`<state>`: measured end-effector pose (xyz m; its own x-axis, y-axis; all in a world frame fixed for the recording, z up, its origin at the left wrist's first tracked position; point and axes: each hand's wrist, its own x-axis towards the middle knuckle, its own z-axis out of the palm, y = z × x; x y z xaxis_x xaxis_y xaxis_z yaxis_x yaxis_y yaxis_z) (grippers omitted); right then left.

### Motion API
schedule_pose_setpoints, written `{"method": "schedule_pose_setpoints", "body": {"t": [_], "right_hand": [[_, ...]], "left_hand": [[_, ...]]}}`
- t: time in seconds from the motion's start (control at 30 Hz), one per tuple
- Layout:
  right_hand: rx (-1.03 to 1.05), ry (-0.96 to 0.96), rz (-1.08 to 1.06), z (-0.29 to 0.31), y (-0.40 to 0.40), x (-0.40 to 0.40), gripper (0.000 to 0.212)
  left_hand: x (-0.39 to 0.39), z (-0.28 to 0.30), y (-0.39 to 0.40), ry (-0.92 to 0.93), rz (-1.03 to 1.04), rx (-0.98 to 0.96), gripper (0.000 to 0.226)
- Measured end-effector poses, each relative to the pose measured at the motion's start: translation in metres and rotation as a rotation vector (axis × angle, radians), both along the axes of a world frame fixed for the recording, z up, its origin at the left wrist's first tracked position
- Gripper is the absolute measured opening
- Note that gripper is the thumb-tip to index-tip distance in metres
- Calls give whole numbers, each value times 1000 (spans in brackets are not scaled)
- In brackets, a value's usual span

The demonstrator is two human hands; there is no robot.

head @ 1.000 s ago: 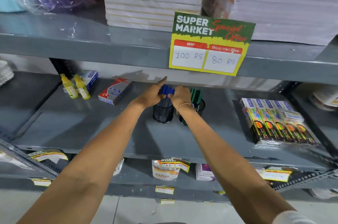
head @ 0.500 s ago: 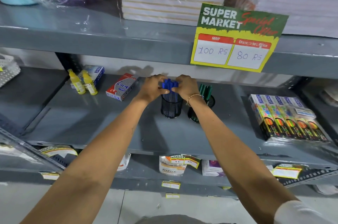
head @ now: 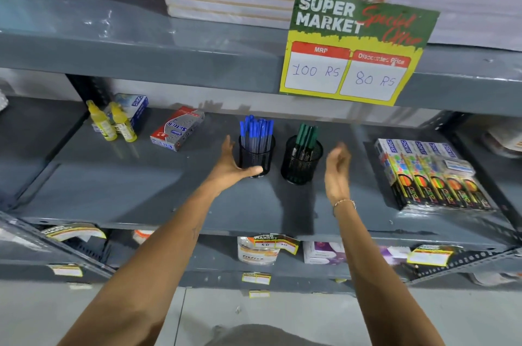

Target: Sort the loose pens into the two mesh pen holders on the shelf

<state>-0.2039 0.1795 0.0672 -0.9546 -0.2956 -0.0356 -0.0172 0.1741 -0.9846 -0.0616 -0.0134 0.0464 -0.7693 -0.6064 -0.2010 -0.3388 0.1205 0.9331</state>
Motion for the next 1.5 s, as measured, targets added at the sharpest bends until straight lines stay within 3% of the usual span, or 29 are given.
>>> {"method": "schedule_pose_setpoints", "body": {"t": [0.17,0.3,0.7,1.5], "right_hand": [[193,89,346,-26,-9,4,99],[249,114,266,-33,-14,2,94],[213,129,247,-34,13,25,84],[172,71,329,-33,69,72,99]], "left_hand": [[-16,-8,18,119,99,-59,95],[-19,-12,24,79,170,-105,79],[10,-7,45,22,129,-187,66],[70,3,108,-75,100,-197,74]]}}
